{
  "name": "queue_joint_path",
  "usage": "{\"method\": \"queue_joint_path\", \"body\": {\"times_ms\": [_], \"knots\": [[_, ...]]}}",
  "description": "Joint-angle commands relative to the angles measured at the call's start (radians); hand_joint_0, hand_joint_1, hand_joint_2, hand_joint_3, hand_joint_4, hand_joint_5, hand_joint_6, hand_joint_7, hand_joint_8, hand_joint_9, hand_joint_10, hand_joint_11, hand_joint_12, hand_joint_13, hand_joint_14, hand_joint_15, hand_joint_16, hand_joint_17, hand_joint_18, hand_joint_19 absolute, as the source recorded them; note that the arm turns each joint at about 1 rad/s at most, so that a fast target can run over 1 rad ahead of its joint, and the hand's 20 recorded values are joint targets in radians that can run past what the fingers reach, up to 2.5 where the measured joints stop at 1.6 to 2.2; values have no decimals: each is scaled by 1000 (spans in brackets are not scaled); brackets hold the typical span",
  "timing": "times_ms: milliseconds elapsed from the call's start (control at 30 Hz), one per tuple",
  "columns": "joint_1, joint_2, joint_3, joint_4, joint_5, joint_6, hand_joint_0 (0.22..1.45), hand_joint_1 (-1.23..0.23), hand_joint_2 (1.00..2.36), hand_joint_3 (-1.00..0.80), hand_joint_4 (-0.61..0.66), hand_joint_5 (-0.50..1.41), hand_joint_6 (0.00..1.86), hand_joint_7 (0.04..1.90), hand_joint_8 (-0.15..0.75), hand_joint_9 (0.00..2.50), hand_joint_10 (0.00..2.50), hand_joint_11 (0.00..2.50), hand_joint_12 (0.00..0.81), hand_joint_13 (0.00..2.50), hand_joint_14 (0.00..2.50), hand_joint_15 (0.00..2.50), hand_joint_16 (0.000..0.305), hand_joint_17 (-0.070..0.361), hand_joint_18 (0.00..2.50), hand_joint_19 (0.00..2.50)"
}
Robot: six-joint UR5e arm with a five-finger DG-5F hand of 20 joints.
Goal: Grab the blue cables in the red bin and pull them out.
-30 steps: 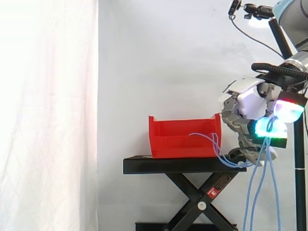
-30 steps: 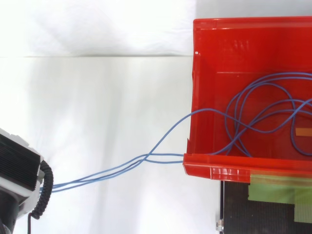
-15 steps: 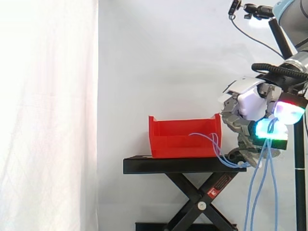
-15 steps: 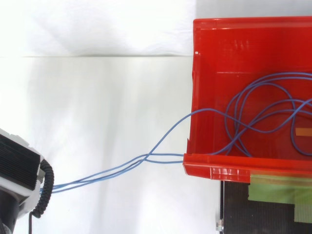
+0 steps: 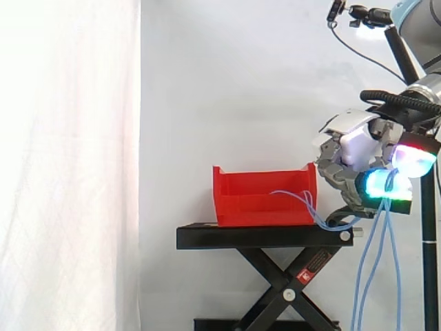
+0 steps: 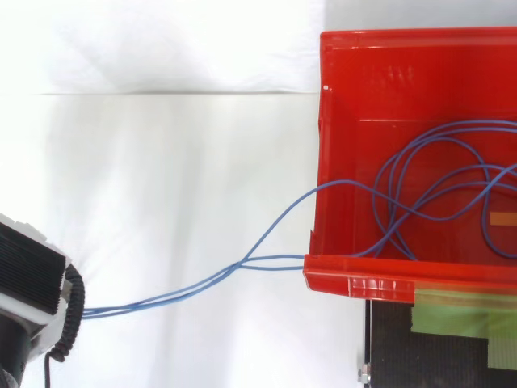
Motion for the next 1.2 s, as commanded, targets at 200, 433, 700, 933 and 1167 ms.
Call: {"method": "queue_joint_path", "body": {"times_ms": [200,433,700,933,1167], "knots": [[1,0,-1,-1,1,-5,925,-906,1000,-1000,30,701,1310,528,220,1422,16,1585,263,1245,2500,907,33,73,1562,1845],[1,0,1,1,-1,-5,926,-907,1000,-1000,29,708,1304,532,213,1451,15,1639,267,1241,2500,986,32,73,1554,1772],[11,0,79,22,2,-64,921,-910,1000,-1000,25,714,1297,533,211,1459,14,1651,270,1228,2500,1047,32,71,1558,1827],[16,0,79,38,4,-193,905,-882,1000,-1000,27,725,1276,509,203,1449,14,1645,276,1214,2500,1071,32,73,1560,1897],[18,0,79,38,5,-193,903,-879,1000,-1000,28,735,1250,526,204,1441,14,1630,271,1198,2500,1085,31,71,1564,1915]]}}
